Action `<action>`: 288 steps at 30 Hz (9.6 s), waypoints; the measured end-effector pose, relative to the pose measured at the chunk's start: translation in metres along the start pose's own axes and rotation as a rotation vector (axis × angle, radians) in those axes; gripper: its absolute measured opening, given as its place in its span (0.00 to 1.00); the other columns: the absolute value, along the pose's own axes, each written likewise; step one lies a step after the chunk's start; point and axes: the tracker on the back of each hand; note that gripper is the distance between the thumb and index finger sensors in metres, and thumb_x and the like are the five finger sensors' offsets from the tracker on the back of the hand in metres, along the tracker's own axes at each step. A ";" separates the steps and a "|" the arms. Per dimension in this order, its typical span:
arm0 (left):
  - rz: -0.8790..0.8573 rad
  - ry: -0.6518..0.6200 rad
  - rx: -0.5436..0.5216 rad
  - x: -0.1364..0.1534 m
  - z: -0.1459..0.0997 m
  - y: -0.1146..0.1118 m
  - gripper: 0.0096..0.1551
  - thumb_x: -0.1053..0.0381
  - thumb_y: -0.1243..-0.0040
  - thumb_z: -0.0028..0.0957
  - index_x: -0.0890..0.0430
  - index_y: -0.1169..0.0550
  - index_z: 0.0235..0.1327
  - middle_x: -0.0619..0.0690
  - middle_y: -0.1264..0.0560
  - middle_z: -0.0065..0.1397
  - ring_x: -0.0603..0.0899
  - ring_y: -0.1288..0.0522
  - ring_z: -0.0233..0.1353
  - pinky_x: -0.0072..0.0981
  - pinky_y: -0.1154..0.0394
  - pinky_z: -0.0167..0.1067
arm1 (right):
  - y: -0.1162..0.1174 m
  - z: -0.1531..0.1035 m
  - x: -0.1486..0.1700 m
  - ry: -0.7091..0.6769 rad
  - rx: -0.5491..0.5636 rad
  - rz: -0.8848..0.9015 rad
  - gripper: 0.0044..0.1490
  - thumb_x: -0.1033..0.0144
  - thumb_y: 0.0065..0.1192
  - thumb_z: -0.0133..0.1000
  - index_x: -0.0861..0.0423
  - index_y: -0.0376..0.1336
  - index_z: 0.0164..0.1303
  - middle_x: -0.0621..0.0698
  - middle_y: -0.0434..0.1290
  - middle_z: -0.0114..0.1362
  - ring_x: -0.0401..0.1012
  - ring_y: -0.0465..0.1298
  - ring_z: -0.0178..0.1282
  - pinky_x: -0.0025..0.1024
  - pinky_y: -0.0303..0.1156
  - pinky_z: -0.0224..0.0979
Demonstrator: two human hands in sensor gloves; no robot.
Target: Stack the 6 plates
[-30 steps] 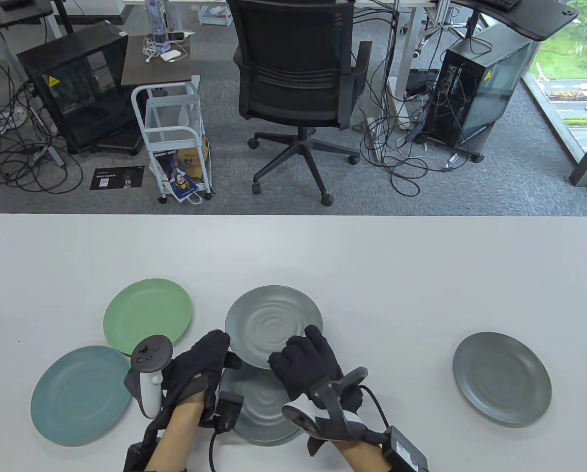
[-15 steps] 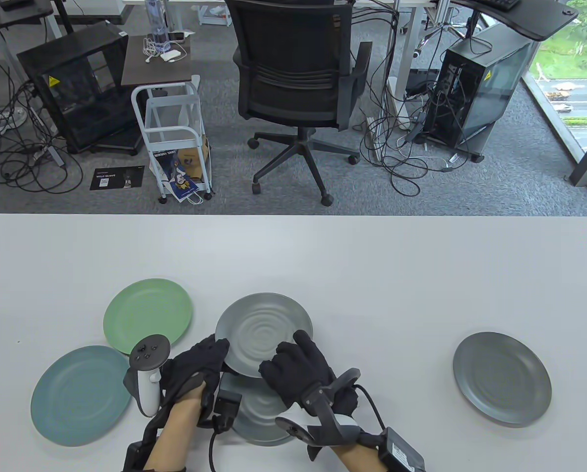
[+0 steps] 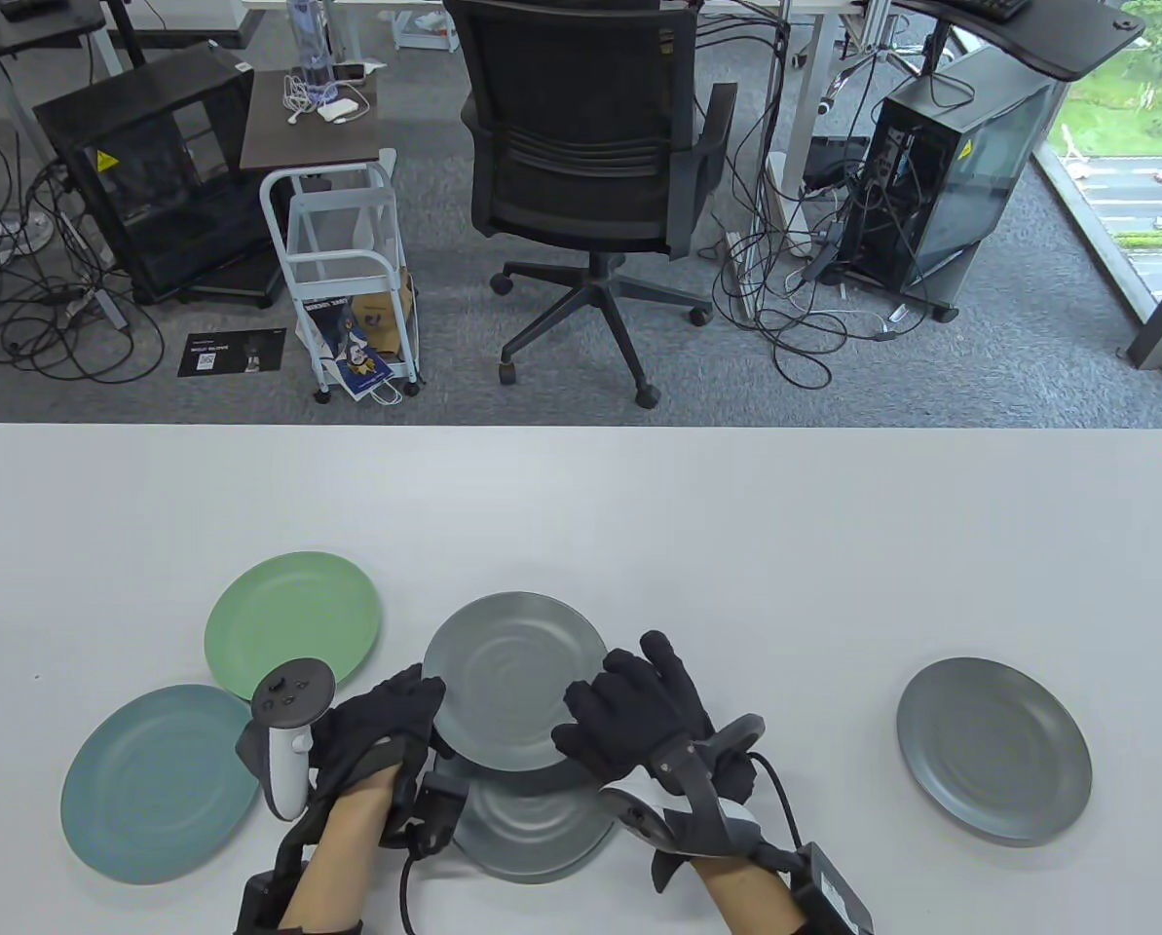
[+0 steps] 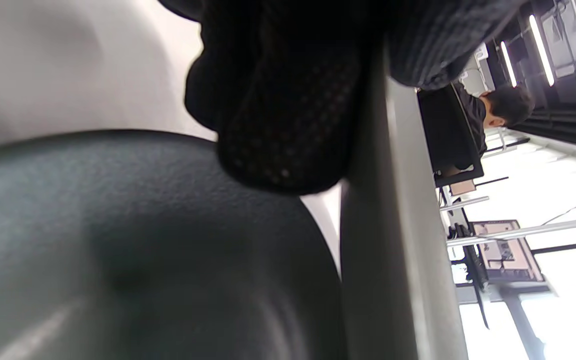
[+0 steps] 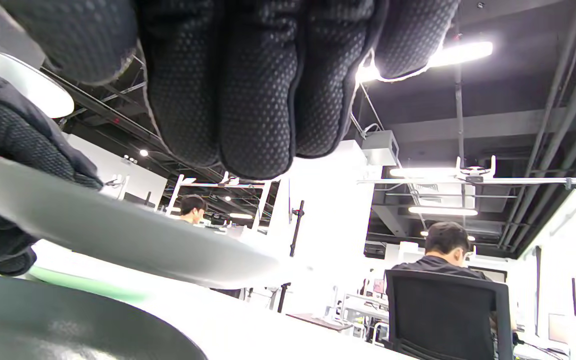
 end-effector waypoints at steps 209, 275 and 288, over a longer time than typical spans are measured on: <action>0.246 -0.084 -0.198 -0.024 -0.005 0.027 0.42 0.28 0.38 0.36 0.46 0.26 0.64 0.40 0.12 0.44 0.50 0.21 0.62 0.49 0.46 0.81 | -0.001 0.001 0.001 0.095 0.043 0.032 0.22 0.51 0.81 0.41 0.36 0.73 0.45 0.35 0.79 0.61 0.38 0.75 0.70 0.50 0.60 0.82; 0.831 -0.228 -0.354 -0.042 -0.016 -0.016 0.33 0.32 0.37 0.35 0.49 0.13 0.47 0.46 0.08 0.31 0.52 0.16 0.56 0.45 0.44 0.82 | 0.010 -0.014 0.075 0.450 -0.262 -0.143 0.40 0.42 0.71 0.51 0.40 0.60 0.73 0.41 0.76 0.68 0.44 0.70 0.75 0.53 0.56 0.83; 1.038 -0.283 -0.568 -0.047 -0.032 -0.034 0.48 0.28 0.41 0.36 0.36 0.39 0.73 0.41 0.26 0.75 0.48 0.40 0.85 0.45 0.61 0.87 | 0.009 -0.071 0.180 1.095 -0.639 -0.195 0.51 0.38 0.69 0.53 0.43 0.49 0.81 0.51 0.62 0.83 0.52 0.59 0.83 0.58 0.47 0.84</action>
Point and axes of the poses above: the tracker on the back of each hand, its own x axis roughly to the little-finger side, its own z axis roughly from the wrist to the fingertips, y = z × x
